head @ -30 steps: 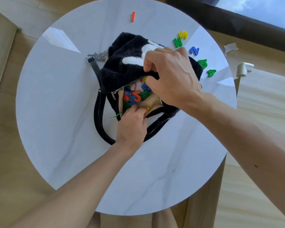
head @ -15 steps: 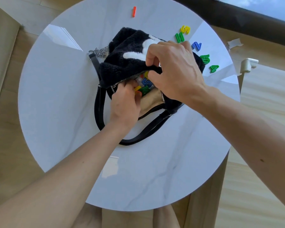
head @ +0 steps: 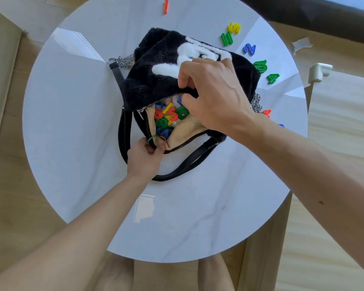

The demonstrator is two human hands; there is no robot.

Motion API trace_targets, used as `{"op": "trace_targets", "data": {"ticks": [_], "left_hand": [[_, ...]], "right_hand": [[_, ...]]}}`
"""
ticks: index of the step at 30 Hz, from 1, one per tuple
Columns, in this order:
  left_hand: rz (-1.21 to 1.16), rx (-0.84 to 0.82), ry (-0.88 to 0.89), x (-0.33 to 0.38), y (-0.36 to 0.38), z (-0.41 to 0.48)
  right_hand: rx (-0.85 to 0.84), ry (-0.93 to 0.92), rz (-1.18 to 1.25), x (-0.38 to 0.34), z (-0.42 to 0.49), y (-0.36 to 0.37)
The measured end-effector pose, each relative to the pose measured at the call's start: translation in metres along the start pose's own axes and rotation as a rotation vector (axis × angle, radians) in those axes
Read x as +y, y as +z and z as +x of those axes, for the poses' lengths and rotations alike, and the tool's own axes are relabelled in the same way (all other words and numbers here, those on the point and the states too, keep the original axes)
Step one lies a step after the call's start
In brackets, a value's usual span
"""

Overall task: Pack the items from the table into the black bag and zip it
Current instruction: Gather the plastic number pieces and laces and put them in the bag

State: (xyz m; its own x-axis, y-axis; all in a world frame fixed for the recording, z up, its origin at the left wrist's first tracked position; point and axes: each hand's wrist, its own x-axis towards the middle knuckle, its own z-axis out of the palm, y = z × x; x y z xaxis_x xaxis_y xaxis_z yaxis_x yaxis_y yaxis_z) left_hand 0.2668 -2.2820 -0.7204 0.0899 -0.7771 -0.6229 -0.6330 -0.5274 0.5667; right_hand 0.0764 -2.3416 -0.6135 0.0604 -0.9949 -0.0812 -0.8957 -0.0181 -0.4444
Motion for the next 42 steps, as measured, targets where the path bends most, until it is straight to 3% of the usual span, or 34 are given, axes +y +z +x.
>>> {"op": "trace_targets", "data": {"ticks": [3,5,7,9,11,12,16,19,22,25,28,30,33,36,42], "left_hand": [[0.283,0.148,0.089,0.017,-0.006,0.001],[0.496,0.142,0.156,0.027,-0.015,-0.003],[0.454,0.063,0.255,0.040,-0.021,-0.008],[0.187,-0.053,0.332,0.058,-0.021,-0.013],[-0.081,-0.179,0.289,0.074,-0.019,-0.012],[-0.105,-0.230,0.278,0.081,-0.017,-0.011],[0.289,-0.171,0.454,0.074,-0.006,-0.016],[0.335,-0.097,0.460,0.057,-0.004,-0.038],[0.346,-0.129,0.420,0.041,-0.004,-0.062],[0.337,-0.302,0.419,0.037,0.008,-0.085],[0.346,-0.432,0.452,0.046,0.037,-0.096],[0.346,-0.445,0.516,0.064,0.063,-0.093],[0.334,-0.380,0.632,0.109,0.113,-0.072],[0.397,-0.307,0.693,0.158,0.161,-0.042],[0.890,-0.304,0.929,0.212,0.211,0.006]], "right_hand": [[0.006,0.020,0.006,0.000,-0.002,0.002],[0.007,0.030,0.020,-0.002,-0.003,0.002],[0.001,0.039,0.034,-0.003,-0.004,0.003],[0.002,0.054,0.046,-0.003,-0.004,0.003],[0.013,0.078,0.073,-0.004,-0.005,0.003],[0.025,0.091,0.093,-0.004,-0.007,0.002],[0.042,0.094,0.119,-0.005,-0.016,0.004],[0.062,0.108,0.200,0.001,-0.033,0.012],[0.161,0.262,0.332,0.027,-0.057,0.022],[0.252,0.588,0.336,0.084,-0.085,0.028],[0.186,0.924,0.183,0.150,-0.113,0.037],[0.088,0.997,0.101,0.177,-0.126,0.047],[0.021,0.969,0.007,0.192,-0.131,0.062],[0.080,0.905,-0.011,0.194,-0.128,0.067],[0.092,0.796,0.068,0.201,-0.130,0.070]]}}
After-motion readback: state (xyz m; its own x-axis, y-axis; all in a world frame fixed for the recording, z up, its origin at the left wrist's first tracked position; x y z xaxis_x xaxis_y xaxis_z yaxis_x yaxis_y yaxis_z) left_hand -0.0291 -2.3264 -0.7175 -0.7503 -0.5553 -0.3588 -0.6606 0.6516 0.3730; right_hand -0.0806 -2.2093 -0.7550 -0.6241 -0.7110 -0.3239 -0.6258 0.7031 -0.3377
